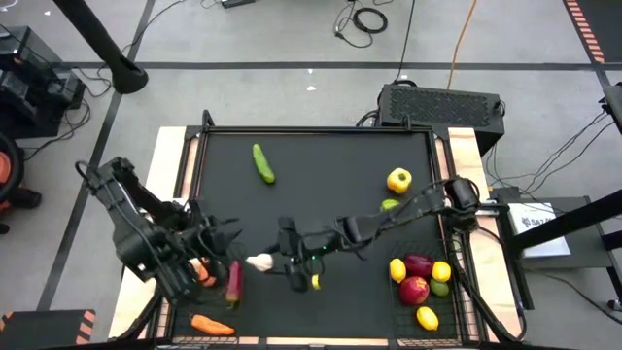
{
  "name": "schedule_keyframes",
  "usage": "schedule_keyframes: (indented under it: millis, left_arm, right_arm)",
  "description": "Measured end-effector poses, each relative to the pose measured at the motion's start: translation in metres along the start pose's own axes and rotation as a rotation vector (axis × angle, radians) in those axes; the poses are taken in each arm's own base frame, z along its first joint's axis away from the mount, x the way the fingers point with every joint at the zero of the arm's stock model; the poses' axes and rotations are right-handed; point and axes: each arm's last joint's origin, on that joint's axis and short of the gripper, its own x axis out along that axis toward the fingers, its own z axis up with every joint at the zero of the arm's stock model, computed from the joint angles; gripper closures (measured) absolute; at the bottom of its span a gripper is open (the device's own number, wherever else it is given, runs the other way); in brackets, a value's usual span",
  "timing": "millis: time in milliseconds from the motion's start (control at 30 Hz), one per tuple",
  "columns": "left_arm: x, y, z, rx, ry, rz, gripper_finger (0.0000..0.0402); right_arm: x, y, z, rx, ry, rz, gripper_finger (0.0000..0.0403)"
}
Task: Sort produce into baskets
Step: Put the garlic into the bottom left basket
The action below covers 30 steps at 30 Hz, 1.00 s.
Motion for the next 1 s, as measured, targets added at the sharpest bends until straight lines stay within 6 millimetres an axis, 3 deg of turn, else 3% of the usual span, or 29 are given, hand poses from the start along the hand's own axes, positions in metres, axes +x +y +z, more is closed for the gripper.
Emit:
schedule_keyframes:
  millis: [200, 433, 700, 1000]
  left_arm:
    - [-0.006, 0.023, 0.002, -0.035, -0.1, 0.071, 0.027]
    - [-0.006, 0.036, 0.002, -0.081, -0.11, 0.092, 0.027]
    - [-0.003, 0.038, 0.004, -0.091, -0.107, 0.113, 0.027]
    - [0.004, 0.043, 0.007, -0.12, -0.095, 0.146, 0.027]
  right_arm:
    - [0.01, 0.016, -0.001, 0.092, -0.176, -0.059, 0.0199]
    - [0.033, 0.008, -0.028, 0.238, -0.264, -0.038, 0.0199]
    - [0.059, -0.006, -0.074, 0.252, -0.277, -0.102, 0.0192]
    - [0.089, -0.003, -0.067, 0.187, -0.232, -0.104, 0.0188]
